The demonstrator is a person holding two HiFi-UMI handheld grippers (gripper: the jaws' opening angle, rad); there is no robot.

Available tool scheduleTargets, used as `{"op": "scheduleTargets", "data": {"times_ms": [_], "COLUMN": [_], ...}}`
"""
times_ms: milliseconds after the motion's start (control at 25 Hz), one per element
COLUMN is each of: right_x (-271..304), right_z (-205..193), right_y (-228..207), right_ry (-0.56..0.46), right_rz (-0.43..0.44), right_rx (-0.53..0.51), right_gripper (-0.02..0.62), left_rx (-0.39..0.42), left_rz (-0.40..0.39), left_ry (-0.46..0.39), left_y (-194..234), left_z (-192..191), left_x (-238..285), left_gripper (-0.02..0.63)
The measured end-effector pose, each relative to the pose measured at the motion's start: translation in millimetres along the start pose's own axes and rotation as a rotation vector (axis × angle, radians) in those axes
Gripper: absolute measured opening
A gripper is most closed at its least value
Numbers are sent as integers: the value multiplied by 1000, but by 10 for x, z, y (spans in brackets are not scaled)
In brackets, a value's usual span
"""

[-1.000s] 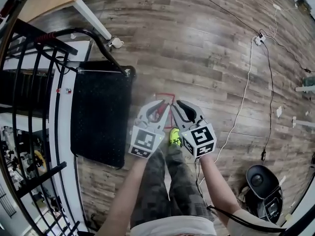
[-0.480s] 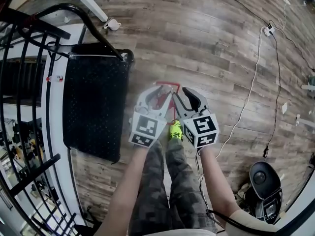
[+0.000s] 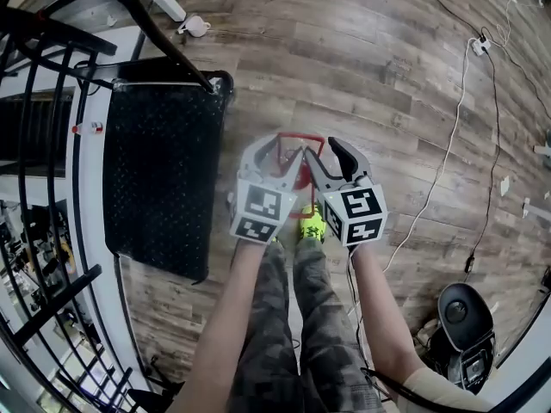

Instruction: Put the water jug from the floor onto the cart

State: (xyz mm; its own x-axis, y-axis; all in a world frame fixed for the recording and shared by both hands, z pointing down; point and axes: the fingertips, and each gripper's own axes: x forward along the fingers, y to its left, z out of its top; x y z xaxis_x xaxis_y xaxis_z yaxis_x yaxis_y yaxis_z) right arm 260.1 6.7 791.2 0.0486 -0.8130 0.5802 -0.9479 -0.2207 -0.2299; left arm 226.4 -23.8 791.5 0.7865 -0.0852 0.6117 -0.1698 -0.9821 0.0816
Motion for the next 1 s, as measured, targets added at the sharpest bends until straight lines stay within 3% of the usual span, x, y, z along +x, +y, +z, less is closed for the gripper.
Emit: {"op": "scheduleTargets", "data": {"times_ms": [280, 640, 1000], "right_x": [190, 388, 581], "right_z": [-258, -418, -664], "right_y": [-83, -208, -294], "right_ry": [47, 92, 168], "right_rz": [-19, -50, -53], "right_rx": [-3, 14, 21], "right_gripper": [178, 216, 225], "left_rx": [-15, -20, -50], "left_rz": [-9, 43, 0], "left_ry": [60, 105, 176], "left_y": [55, 205, 223], "left_z": [-285, -434, -685], "left_x": [236, 428, 623], "left_gripper": [181, 207, 210]}}
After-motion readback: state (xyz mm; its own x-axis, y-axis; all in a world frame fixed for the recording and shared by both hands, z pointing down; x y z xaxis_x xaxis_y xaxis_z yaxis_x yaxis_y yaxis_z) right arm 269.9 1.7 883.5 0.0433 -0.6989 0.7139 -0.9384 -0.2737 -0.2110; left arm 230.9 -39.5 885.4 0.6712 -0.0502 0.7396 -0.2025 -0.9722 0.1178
